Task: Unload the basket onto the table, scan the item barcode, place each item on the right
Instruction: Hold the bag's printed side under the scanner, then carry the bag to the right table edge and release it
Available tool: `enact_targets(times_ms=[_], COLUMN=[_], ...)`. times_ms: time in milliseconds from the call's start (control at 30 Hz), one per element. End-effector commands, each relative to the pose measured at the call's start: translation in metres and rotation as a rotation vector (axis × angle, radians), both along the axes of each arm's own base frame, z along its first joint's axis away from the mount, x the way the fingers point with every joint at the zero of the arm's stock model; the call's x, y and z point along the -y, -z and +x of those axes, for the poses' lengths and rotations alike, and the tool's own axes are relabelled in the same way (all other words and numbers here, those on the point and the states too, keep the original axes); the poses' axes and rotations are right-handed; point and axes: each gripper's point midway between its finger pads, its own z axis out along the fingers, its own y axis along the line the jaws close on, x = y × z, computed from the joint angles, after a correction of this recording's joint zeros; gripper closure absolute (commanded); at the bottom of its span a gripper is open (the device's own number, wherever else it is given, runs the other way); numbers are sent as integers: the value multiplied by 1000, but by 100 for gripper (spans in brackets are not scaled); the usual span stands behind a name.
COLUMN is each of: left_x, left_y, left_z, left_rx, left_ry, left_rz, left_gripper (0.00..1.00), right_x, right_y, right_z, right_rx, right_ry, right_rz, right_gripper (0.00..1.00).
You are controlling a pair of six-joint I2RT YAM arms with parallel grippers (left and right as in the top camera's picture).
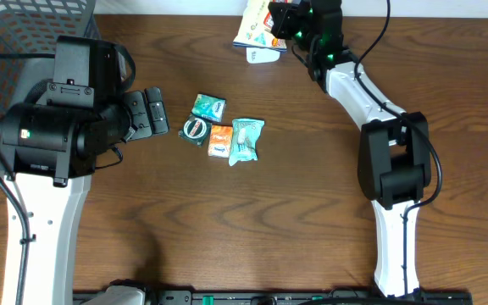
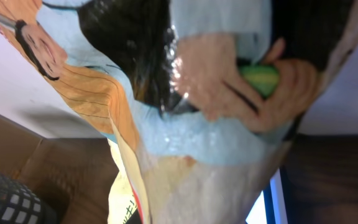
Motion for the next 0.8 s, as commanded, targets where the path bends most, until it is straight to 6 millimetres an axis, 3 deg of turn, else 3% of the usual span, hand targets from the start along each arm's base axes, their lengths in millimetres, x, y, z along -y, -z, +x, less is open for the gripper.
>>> enact_targets(times_ms=[0,67,200,333,500,600,633,733,767], left_x=[0,0,0,0,0,0,0,0,0], left_y=[2,2,2,2,2,2,2,2,2], left_z=[-2,-2,-1,-2,-2,-2,-2,-2,-2], left_rx=[-8,-8,-8,-8,-8,-8,-8,-8,-8], left_ry=[-4,-4,-4,-4,-4,-4,-4,-4,-4], left_rz=[-7,-7,-7,-7,-7,-7,-7,-7,-7], left_gripper=[2,2,2,2,2,2,2,3,2], right_x=[25,47,113,211,336,384,411,453,467], right_y=[-43,-51,-57,-41,-9,14,26,40,43], right_z=[3,3,-6,-31,-86,-119,-139,-166,-175], right_rx=[51,33,-33,-210,-461,-588,-656,-747,-772], right_ry=[38,65,138,332,550,555,563,637,664], right_rz=[16,8,-113,-271,-454,-515,-542,-552,-547], right_gripper=[99,99,99,99,99,99,99,99,92])
